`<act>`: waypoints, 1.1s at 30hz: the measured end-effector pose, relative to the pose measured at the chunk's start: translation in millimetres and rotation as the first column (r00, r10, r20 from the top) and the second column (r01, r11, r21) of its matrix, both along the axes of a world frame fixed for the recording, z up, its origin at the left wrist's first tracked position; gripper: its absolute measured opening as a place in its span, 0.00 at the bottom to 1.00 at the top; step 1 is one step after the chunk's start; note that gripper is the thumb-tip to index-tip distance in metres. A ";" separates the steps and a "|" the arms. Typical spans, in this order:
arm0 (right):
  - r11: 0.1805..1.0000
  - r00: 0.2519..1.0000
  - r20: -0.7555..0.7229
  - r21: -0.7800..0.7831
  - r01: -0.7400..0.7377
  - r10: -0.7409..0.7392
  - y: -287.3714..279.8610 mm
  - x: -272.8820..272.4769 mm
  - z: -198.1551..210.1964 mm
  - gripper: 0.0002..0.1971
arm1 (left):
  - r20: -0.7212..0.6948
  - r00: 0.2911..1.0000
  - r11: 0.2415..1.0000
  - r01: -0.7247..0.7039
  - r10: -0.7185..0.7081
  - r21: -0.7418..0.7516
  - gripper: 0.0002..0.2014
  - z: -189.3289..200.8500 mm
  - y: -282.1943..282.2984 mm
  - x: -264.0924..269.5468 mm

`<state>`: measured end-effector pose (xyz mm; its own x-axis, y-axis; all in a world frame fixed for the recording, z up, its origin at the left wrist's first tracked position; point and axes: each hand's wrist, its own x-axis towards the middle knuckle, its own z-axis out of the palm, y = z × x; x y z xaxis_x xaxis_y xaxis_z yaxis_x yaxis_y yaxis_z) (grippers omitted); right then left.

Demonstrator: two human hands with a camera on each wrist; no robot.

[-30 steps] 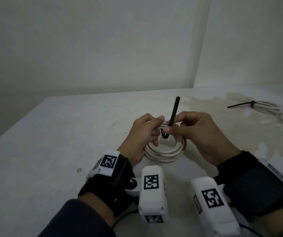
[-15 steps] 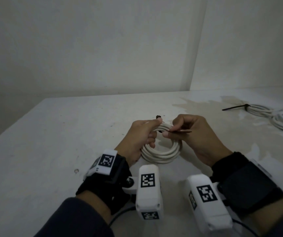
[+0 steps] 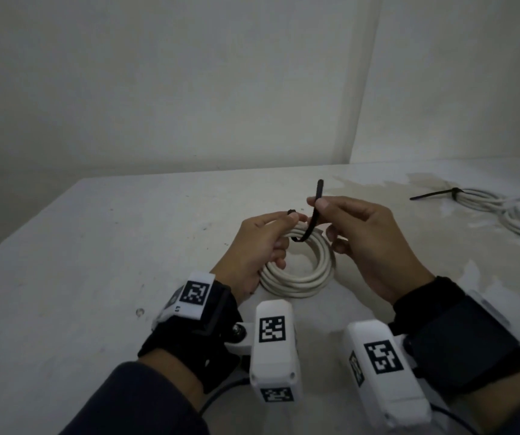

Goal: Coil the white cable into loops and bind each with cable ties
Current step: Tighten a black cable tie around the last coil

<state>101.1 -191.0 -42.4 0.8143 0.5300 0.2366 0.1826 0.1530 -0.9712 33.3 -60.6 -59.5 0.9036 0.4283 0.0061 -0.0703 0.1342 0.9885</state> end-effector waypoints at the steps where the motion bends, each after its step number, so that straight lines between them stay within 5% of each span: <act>1: 1.000 1.000 -0.009 -0.006 -0.008 0.008 0.0 -0.5 1.1 0.05 | 0.004 1.000 1.000 -0.001 0.001 0.011 0.09 0.0 -0.4 -0.1; 9: 0.995 0.997 -0.012 -0.069 -0.072 0.071 -0.1 1.9 0.9 0.14 | 0.036 0.999 0.997 0.030 -0.032 0.074 0.11 3.8 -3.9 -3.4; 33: 0.982 0.989 0.023 -0.125 -0.141 0.145 -2.8 6.3 -0.9 0.13 | 0.058 0.993 0.991 0.096 -0.101 0.091 0.13 2.3 -2.9 -4.7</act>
